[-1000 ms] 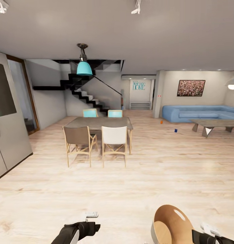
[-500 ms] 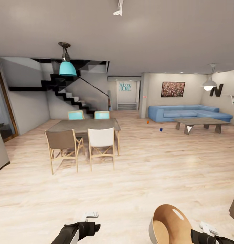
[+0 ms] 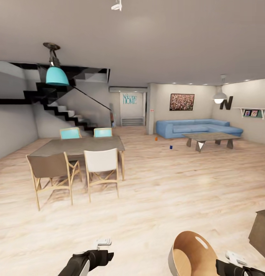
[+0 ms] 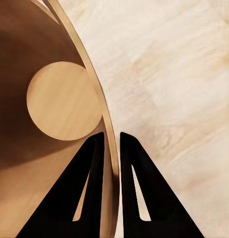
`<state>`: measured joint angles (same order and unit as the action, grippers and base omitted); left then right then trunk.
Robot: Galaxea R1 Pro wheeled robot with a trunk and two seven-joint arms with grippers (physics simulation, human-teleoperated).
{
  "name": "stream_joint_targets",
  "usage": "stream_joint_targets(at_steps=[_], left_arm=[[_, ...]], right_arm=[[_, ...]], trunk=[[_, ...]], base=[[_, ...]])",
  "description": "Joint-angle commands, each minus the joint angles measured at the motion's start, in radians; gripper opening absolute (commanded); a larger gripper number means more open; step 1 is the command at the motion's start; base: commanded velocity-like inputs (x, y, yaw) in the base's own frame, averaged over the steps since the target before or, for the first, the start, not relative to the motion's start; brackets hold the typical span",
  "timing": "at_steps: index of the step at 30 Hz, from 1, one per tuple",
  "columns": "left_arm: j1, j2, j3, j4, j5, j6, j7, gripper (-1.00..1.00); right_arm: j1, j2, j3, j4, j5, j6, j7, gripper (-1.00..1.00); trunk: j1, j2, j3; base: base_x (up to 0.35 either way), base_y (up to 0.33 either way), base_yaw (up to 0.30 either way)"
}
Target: Put the three can of soda from the living room inside the tash can in the kitchen.
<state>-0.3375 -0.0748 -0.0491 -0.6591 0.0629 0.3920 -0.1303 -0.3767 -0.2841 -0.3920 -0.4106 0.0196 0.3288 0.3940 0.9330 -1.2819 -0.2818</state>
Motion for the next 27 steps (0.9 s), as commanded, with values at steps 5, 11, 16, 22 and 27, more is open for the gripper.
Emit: stream_joint_targets(at_steps=[5, 11, 16, 22, 27], left_arm=[[0.0, 0.0, 0.0, 0.001, 0.0, -0.001, 0.0, 1.0], [0.0, 0.0, -0.001, 0.004, 0.0, -0.002, -0.001, 1.0], [0.0, -0.001, -0.001, 0.04, 0.002, -0.005, -0.002, 1.0], [0.0, -0.002, -0.002, 0.052, 0.003, -0.016, -0.002, 1.0], [0.0, -0.002, -0.002, 0.053, 0.003, -0.017, -0.002, 1.0]], right_arm=[[-0.001, 0.002, -0.003, 0.0, -0.014, 0.003, 0.006, -1.0], [-0.001, 0.002, -0.002, 0.0, -0.013, 0.003, 0.006, -1.0], [-0.001, 0.002, -0.002, 0.0, -0.012, 0.003, 0.006, -1.0], [-0.001, 0.003, -0.002, -0.001, -0.012, 0.002, 0.006, -1.0], [-0.001, 0.002, -0.002, -0.001, -0.012, 0.002, 0.006, -1.0]], trunk=[[0.0, 0.0, 0.0], [0.0, 0.0, 0.0], [0.0, 0.0, 0.0], [0.0, 0.0, 0.0], [0.0, 0.0, 0.0]], base=[[0.34, 0.0, -0.246], [0.341, 0.0, -0.278], [0.341, 0.0, -0.283], [0.34, 0.0, -0.196], [0.341, 0.0, -0.031]])
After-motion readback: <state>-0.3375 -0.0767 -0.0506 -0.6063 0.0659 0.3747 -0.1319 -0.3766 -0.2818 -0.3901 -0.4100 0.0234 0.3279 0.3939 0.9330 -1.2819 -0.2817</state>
